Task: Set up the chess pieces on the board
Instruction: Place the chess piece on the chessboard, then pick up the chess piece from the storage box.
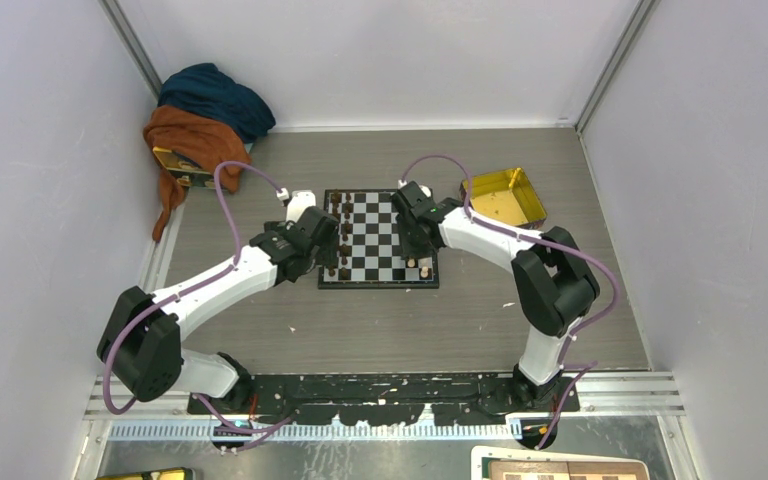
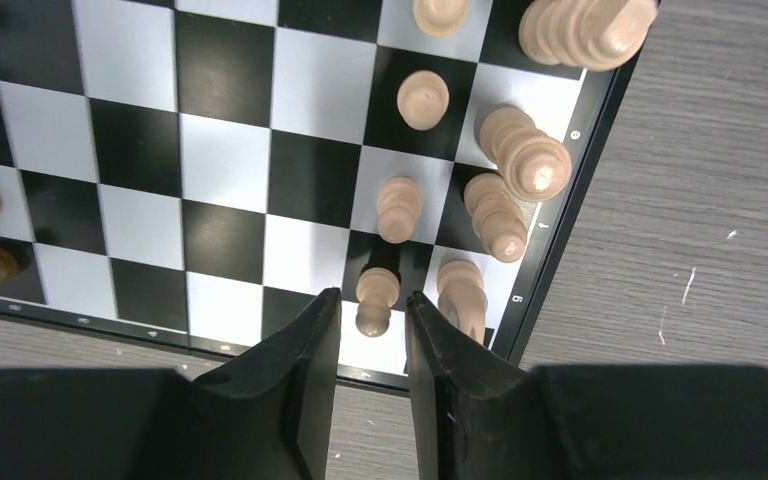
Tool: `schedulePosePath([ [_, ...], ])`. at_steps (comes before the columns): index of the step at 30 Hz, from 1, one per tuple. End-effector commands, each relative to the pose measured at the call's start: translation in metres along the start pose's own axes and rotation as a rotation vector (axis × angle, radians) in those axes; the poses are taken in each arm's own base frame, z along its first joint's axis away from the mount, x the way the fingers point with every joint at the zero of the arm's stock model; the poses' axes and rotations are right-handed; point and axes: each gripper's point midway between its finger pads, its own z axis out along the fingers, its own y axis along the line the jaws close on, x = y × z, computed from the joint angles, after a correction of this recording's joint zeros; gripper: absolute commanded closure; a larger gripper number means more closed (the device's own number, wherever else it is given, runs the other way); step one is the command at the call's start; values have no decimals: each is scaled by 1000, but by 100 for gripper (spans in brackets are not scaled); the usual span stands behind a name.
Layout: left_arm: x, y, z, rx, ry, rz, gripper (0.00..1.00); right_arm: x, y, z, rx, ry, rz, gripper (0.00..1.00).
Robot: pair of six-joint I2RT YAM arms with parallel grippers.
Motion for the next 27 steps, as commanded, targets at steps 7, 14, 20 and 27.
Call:
schedulePosePath([
  [7, -21, 1, -8, -8, -70, -26, 0, -83, 20, -97, -93, -288, 65, 65],
  [14, -25, 3, -11, -11, -78, -31, 0, -125, -44, -118, 122, -423, 231, 67],
  [20, -25, 6, -13, -20, -81, -35, 0, -141, -124, -105, 280, -461, 448, 67],
  [27, -23, 9, -12, -31, -76, -30, 0, -137, -186, -74, 355, -406, 632, 66],
])
